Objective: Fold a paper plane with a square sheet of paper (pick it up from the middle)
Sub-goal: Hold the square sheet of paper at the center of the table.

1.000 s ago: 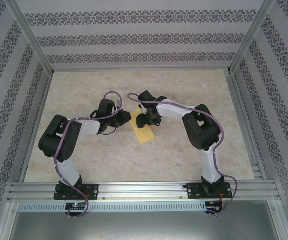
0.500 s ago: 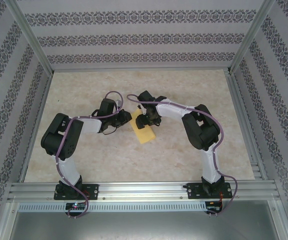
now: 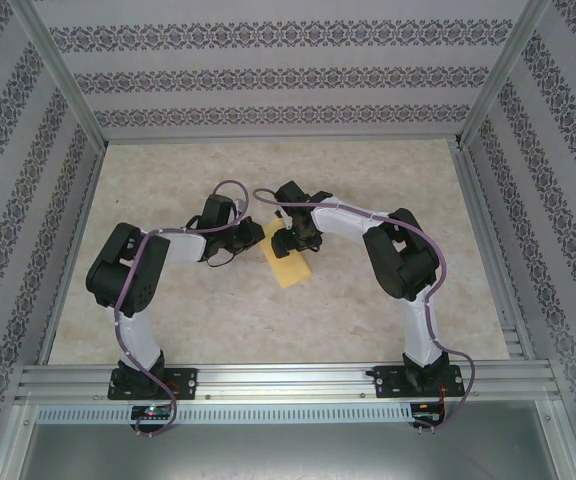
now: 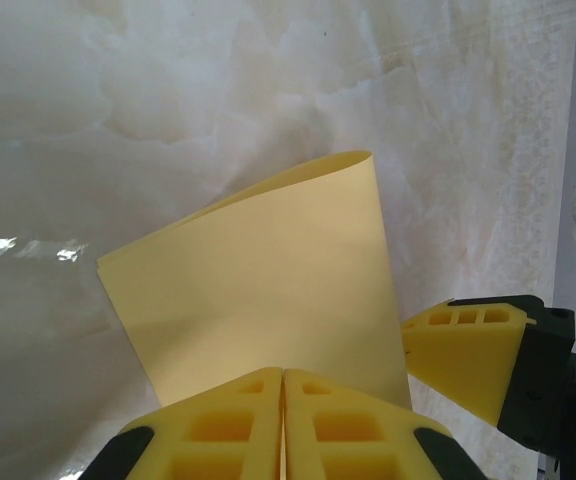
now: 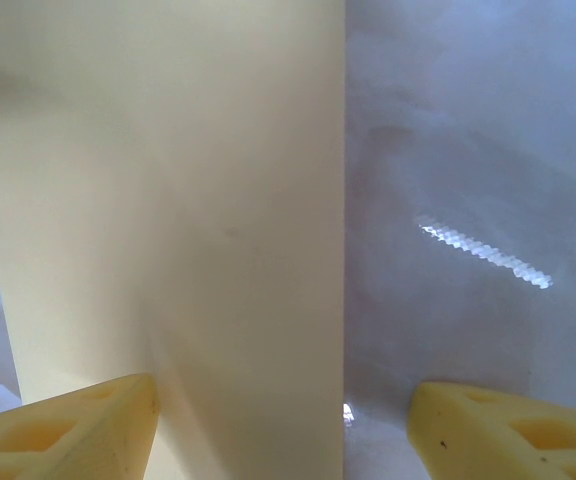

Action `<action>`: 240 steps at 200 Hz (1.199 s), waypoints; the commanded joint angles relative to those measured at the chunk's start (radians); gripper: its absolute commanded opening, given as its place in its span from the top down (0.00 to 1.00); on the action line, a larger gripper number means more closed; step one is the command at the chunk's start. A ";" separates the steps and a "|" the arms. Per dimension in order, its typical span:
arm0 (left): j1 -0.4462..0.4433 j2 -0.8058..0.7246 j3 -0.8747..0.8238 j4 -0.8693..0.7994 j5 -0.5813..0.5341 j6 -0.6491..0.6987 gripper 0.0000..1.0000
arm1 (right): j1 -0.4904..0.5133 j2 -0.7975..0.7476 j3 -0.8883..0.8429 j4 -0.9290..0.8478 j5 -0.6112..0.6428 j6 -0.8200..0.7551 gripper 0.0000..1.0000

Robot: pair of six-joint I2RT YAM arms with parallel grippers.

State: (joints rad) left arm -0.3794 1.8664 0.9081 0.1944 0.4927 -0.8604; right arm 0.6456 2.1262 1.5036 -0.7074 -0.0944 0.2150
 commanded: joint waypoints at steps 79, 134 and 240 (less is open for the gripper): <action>-0.033 0.073 0.091 -0.227 -0.045 0.059 0.96 | 0.020 0.168 -0.068 0.043 -0.079 0.008 0.29; -0.032 0.098 0.112 -0.318 -0.091 0.080 0.97 | 0.020 0.156 -0.069 0.046 -0.088 0.012 0.29; -0.032 0.126 0.186 -0.398 -0.077 0.172 0.95 | 0.018 0.151 -0.066 0.048 -0.090 0.048 0.29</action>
State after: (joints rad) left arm -0.4026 1.9472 1.0790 -0.1276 0.4622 -0.7376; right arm 0.6456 2.1246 1.5051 -0.7074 -0.0978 0.2413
